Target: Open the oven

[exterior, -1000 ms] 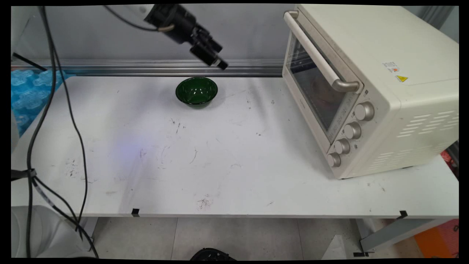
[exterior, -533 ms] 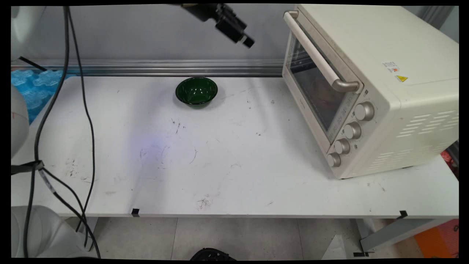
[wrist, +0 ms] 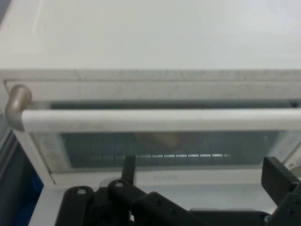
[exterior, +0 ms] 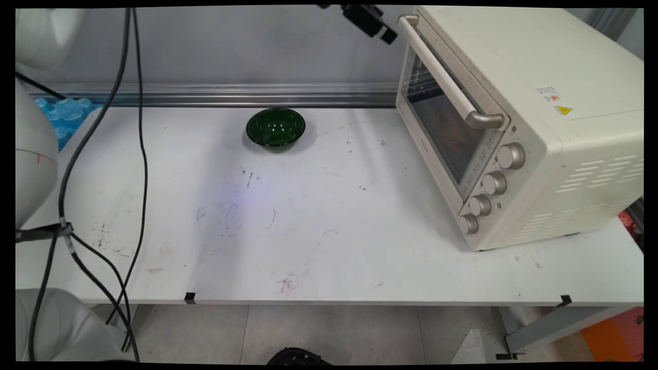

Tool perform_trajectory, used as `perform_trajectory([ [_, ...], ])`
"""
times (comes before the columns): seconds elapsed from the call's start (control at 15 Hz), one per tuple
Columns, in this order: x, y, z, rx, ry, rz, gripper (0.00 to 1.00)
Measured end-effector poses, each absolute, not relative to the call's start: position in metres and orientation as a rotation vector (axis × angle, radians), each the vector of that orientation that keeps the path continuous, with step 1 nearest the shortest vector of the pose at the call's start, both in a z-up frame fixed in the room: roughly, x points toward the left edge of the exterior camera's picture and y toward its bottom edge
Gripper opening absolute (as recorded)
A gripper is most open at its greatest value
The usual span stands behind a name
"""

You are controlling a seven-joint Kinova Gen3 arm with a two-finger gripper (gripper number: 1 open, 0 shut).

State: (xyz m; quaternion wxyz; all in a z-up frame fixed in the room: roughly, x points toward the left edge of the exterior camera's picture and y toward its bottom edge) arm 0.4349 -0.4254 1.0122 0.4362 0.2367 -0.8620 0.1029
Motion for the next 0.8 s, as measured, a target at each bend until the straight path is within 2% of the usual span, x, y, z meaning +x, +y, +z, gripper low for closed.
perform_trajectory([
  [0.6,0.403,-0.45,1.011,0.578,-2.121,0.264,1.0],
  [0.67,0.401,-0.452,1.011,0.578,-2.118,0.263,0.0],
  [0.8,0.397,-0.455,1.01,0.58,-2.114,0.263,0.0],
])
